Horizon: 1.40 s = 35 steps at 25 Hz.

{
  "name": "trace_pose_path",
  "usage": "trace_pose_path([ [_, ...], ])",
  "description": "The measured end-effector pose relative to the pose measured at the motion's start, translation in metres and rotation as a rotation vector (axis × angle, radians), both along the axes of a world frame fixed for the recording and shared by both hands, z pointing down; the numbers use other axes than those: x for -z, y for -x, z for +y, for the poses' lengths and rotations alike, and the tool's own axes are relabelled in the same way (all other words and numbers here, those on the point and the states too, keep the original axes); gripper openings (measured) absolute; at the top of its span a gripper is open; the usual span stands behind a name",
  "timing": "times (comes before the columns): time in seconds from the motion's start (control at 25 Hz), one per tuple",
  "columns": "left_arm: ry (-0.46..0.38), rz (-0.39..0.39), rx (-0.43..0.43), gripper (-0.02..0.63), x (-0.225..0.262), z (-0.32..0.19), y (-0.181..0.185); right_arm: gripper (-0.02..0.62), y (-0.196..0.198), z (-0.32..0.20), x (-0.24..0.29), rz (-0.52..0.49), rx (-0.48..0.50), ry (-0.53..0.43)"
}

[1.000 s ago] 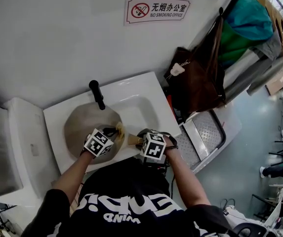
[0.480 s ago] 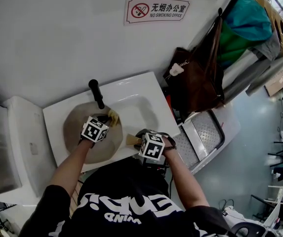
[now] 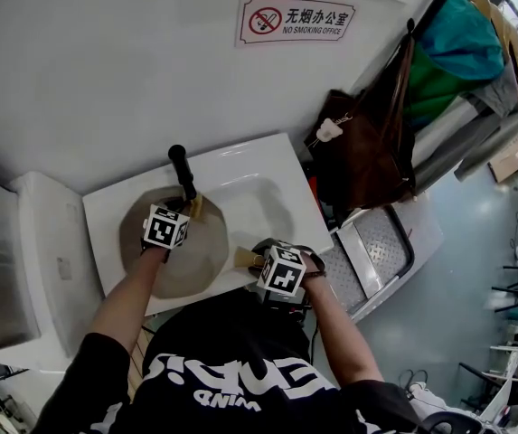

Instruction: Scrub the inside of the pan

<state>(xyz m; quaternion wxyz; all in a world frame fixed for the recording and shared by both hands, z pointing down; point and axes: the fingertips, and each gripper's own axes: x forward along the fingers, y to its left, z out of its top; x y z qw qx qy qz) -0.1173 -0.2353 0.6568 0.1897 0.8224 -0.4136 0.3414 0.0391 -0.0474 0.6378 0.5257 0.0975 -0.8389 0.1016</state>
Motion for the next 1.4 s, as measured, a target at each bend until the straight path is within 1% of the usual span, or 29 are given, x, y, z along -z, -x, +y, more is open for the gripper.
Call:
trace_pose_path([
  [0.16,-0.014,-0.029,0.062,0.025,0.005,-0.01,0.026,0.175,0.0,0.001,-0.001,-0.002,0.004,0.002],
  [0.32,-0.034,-0.057,0.099,0.025,0.011,-0.014,0.041,0.175,0.0,0.002,-0.002,-0.003,0.005,0.006],
  [0.56,-0.084,-0.172,0.096,0.025,0.027,-0.016,0.06,0.175,0.0,0.001,-0.002,-0.004,0.014,0.006],
  [0.76,-0.09,-0.246,0.104,0.025,0.039,-0.01,0.085,0.175,0.0,0.002,-0.002,-0.015,0.013,0.005],
  [0.92,-0.093,-0.322,0.076,0.025,0.044,0.0,0.105,0.175,-0.002,0.003,-0.002,-0.025,0.005,0.003],
  [1.12,-0.078,-0.368,0.05,0.023,0.047,0.016,0.124,0.173,-0.001,0.003,0.0,-0.029,0.005,-0.001],
  [1.2,-0.076,-0.397,0.036,0.025,0.047,0.024,0.129,0.175,-0.001,0.003,-0.001,-0.029,0.007,-0.002],
  [1.32,-0.056,-0.453,-0.005,0.024,0.046,0.038,0.136,0.175,-0.002,0.003,-0.001,-0.026,0.012,0.0],
  [1.4,-0.029,-0.501,-0.059,0.023,0.045,0.048,0.14,0.175,-0.003,0.003,-0.001,-0.023,0.018,0.002],
])
